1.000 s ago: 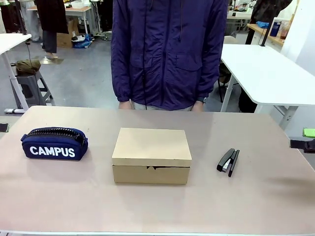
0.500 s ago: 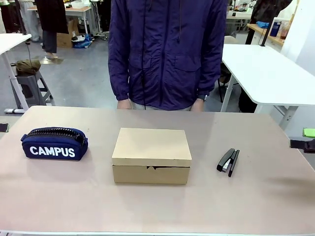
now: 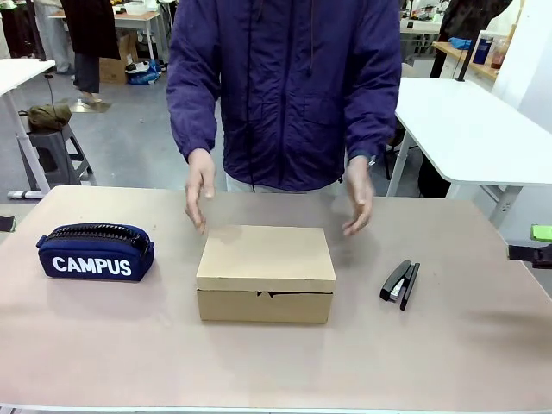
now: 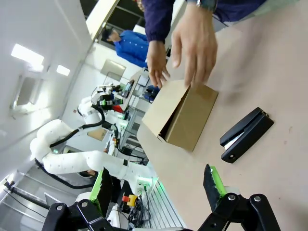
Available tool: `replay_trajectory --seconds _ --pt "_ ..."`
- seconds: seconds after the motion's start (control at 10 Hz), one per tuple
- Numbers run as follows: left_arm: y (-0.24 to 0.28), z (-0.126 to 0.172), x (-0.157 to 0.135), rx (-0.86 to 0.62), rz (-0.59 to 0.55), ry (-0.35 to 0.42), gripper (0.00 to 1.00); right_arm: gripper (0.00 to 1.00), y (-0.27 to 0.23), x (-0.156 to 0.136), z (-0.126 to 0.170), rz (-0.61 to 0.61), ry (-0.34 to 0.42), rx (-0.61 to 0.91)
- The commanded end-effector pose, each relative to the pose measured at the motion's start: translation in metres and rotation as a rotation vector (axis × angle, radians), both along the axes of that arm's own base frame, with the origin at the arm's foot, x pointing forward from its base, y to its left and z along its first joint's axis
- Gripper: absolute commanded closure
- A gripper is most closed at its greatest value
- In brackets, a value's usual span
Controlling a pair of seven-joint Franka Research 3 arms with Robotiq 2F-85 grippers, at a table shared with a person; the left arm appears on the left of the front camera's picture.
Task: Pack the item into the box.
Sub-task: Close the Mailer Box.
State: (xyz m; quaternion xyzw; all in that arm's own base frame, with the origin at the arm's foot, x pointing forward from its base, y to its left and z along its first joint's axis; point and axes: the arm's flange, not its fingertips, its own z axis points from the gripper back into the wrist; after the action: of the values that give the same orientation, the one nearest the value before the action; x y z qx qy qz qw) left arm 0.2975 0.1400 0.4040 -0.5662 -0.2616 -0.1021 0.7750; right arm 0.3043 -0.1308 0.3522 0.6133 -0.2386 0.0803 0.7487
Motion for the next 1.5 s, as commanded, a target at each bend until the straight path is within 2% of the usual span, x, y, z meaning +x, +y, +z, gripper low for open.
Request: replay_trajectory --seconds 0.0,1.4 --pt "-0.0042 0.0028 -0.0045 -0.007 0.0 0.009 0.0 0.0 0.0004 -0.0023 0.0025 0.0 -0.006 -0.003" --pt "-0.0042 0.0028 -0.0045 -0.007 0.0 0.009 0.0 0.0 0.0004 -0.0023 0.0025 0.0 -0.006 -0.003"
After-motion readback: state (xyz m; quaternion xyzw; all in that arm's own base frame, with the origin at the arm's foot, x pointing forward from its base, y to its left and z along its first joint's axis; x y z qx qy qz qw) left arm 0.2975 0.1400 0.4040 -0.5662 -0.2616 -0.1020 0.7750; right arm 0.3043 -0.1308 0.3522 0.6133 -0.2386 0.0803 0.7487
